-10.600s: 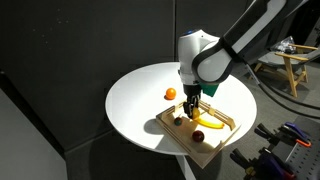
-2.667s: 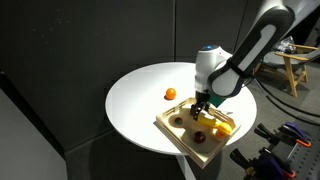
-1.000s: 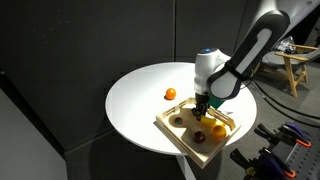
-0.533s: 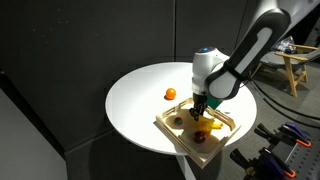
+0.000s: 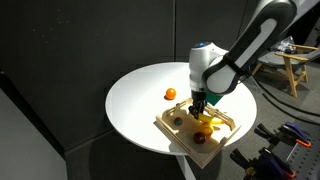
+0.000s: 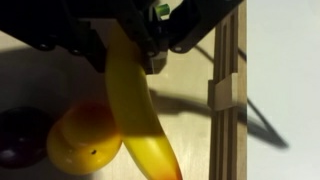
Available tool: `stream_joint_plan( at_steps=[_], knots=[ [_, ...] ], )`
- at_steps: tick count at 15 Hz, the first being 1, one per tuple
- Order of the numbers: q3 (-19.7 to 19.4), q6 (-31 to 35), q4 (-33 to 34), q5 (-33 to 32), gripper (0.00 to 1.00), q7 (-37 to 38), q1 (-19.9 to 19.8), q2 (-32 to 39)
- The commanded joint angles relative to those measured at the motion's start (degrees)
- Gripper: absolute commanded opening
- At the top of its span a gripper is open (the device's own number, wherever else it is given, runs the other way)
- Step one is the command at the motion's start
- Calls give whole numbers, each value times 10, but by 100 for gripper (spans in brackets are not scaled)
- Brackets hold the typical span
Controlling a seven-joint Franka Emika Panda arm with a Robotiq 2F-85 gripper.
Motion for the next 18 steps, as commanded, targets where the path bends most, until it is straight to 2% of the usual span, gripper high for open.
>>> stream_joint_plan(
  at_steps=[1, 4, 10, 18],
  knots=[
    [4, -47, 5, -5, 16, -9, 3, -31],
    [11, -69, 9, -5, 16, -10, 3, -47],
    [11, -70, 11, -4, 16, 3, -4, -79],
    [2, -98, 19, 11, 16, 10, -34, -93]
  ],
)
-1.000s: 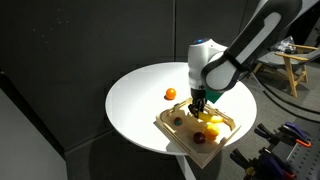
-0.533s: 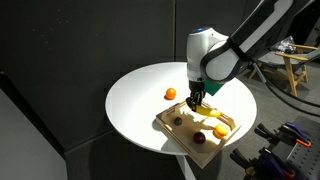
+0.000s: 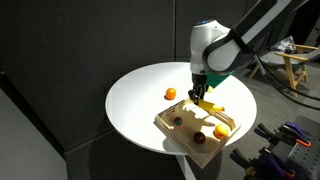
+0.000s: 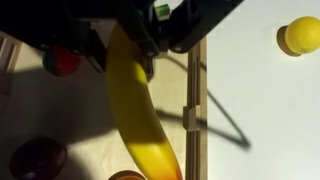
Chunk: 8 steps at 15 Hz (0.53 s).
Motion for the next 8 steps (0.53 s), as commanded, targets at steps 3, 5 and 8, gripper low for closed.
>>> stream_joint_plan(
  at_steps=[3, 5, 8],
  knots=[
    [-9, -39, 7, 16, 16, 2, -30, -30],
    [-13, -41, 6, 21, 16, 0, -42, -39],
    [-18, -53, 6, 31, 16, -5, -58, -56]
  ],
)
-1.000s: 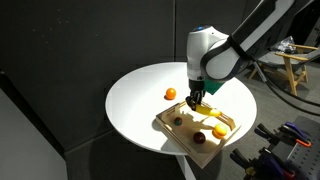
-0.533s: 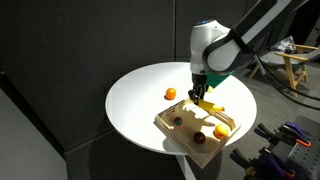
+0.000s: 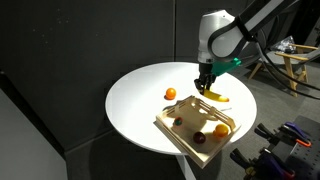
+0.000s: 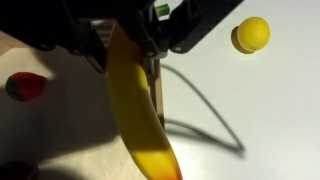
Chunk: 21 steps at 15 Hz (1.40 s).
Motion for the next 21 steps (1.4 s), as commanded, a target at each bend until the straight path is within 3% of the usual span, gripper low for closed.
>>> stream_joint_plan(
  at_steps=[1, 9, 21],
  knots=[
    [-3, -38, 4, 23, 16, -7, -18, -33],
    [-17, -91, 24, 35, 16, -22, -54, -60],
    [-41, -73, 74, 35, 16, -25, -84, -3]
  ],
)
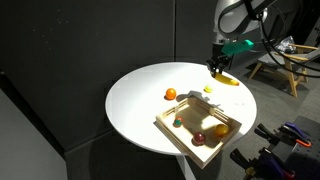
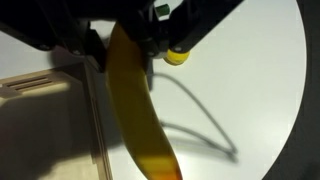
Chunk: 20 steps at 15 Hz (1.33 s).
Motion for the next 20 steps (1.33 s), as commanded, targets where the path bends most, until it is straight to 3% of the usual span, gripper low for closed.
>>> stream_joint_plan(
  at_steps=[1, 7, 20],
  knots=[
    [-4, -1, 33, 15, 16, -16, -8, 35],
    [-8, 27, 49, 16, 16, -36, -15, 81],
    [5, 85, 38, 27, 16, -158, -25, 131]
  ],
)
